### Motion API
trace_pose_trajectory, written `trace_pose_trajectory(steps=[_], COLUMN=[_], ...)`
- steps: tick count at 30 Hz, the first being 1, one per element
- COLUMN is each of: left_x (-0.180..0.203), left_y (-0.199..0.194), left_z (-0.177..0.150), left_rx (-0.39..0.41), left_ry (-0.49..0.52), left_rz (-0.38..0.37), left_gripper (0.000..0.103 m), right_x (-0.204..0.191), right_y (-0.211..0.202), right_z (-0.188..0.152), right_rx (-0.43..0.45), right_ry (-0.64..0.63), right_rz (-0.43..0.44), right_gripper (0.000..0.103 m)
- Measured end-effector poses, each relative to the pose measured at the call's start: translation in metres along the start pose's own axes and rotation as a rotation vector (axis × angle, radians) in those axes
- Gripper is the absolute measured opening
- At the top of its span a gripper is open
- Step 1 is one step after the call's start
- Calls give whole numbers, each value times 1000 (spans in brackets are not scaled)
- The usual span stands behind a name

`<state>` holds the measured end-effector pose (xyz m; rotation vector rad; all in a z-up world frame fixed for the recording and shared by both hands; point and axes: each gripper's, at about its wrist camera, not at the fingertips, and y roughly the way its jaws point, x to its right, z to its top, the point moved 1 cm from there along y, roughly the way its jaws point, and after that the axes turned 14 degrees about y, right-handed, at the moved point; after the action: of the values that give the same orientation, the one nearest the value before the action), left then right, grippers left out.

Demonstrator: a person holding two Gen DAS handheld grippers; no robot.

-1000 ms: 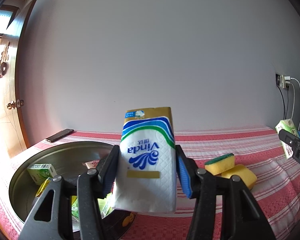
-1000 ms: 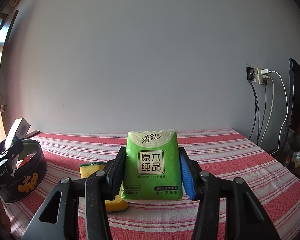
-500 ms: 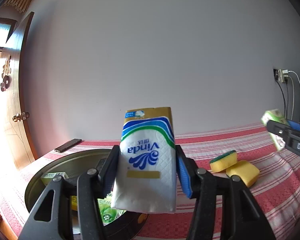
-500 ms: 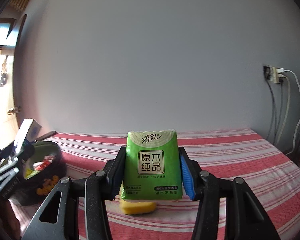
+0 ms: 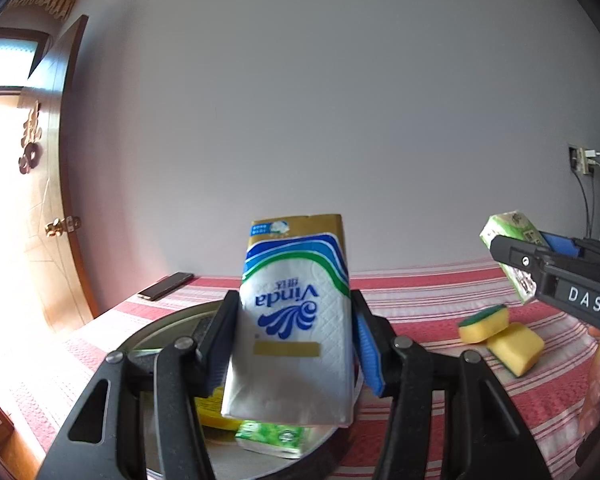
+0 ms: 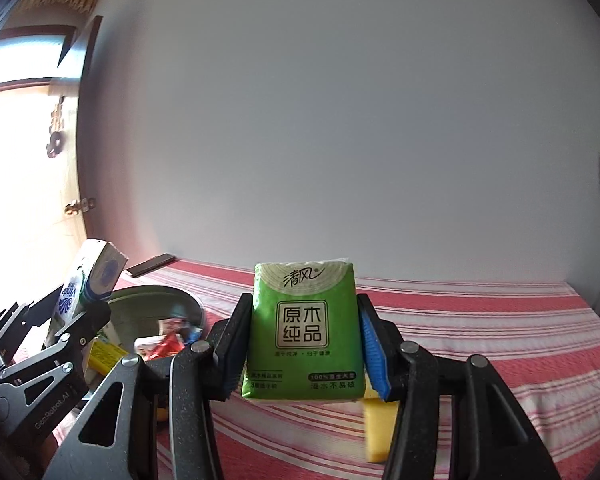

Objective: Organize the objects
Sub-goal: 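Carry the Vinda pack with left gripper while right gripper carries green pack to tin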

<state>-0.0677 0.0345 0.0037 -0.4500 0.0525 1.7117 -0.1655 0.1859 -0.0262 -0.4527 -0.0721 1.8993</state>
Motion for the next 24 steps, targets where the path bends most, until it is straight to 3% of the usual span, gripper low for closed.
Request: trace_pose_trajectory(steps=[14,24], left_x=[-48,-65], left_y=[19,39], left_z=[-24,-40], left_rx=[-114,-183], left_ry=[-57,-69], left_rz=[79,93], left_gripper=[53,53], right_x=[-57,-92], right_y=[37,66], right_z=[-5,-19], right_rx=[-83,-163], right_ry=[-72,-98], right_rz=[90,135], right_gripper=[52,52])
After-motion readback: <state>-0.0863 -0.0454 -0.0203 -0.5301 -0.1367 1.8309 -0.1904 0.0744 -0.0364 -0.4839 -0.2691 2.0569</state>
